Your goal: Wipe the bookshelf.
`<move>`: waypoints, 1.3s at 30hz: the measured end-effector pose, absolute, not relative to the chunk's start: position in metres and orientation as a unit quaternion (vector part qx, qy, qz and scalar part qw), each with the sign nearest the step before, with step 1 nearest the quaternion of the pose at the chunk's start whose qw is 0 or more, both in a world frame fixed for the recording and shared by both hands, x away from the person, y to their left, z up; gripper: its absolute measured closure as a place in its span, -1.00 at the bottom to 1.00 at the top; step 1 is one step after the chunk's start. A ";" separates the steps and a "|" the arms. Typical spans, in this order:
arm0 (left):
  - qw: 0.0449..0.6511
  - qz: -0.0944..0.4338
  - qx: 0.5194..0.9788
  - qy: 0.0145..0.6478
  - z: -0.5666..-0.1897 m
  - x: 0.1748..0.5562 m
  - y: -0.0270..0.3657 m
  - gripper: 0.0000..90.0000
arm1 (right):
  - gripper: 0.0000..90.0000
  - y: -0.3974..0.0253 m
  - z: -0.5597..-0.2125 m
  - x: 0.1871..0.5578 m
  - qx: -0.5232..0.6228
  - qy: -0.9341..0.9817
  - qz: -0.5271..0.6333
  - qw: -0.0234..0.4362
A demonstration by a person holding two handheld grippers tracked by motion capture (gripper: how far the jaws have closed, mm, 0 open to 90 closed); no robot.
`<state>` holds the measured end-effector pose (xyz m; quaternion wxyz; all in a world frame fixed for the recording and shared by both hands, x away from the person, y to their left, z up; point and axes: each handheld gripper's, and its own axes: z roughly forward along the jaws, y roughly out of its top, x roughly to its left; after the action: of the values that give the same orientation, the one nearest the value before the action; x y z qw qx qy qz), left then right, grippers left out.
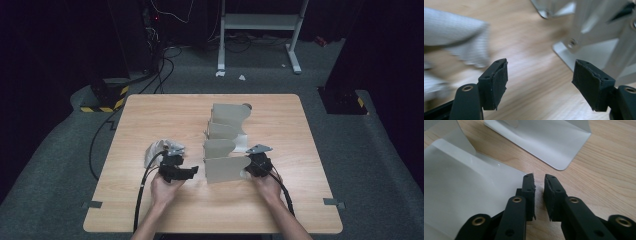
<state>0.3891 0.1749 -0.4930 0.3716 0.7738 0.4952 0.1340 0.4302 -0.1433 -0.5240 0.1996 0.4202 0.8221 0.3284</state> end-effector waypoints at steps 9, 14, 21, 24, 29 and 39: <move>0.332 0.216 0.736 0.549 -0.478 0.400 0.219 -0.37 | 0.60 -0.163 -0.529 0.419 0.431 0.803 0.344 0.227; 0.308 0.230 0.721 0.577 -0.480 0.416 0.228 -0.38 | 0.56 -0.167 -0.529 0.418 0.440 0.798 0.343 0.228; 0.283 0.234 0.709 0.602 -0.494 0.443 0.231 -0.25 | 0.56 -0.167 -0.529 0.417 0.439 0.798 0.341 0.232; 0.257 0.223 0.717 0.608 -0.503 0.454 0.230 -0.21 | 0.56 -0.167 -0.529 0.418 0.440 0.798 0.343 0.229; 0.241 0.220 0.728 0.602 -0.510 0.464 0.227 0.05 | 0.56 -0.167 -0.529 0.418 0.439 0.798 0.342 0.231; 0.248 0.221 0.756 0.564 -0.511 0.459 0.221 0.75 | 0.55 -0.167 -0.529 0.417 0.439 0.798 0.341 0.232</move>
<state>0.4594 0.2206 -0.5107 0.2480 0.7564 0.5636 0.2207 0.4174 -0.1666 -0.5294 0.2319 0.4391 0.7982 0.3410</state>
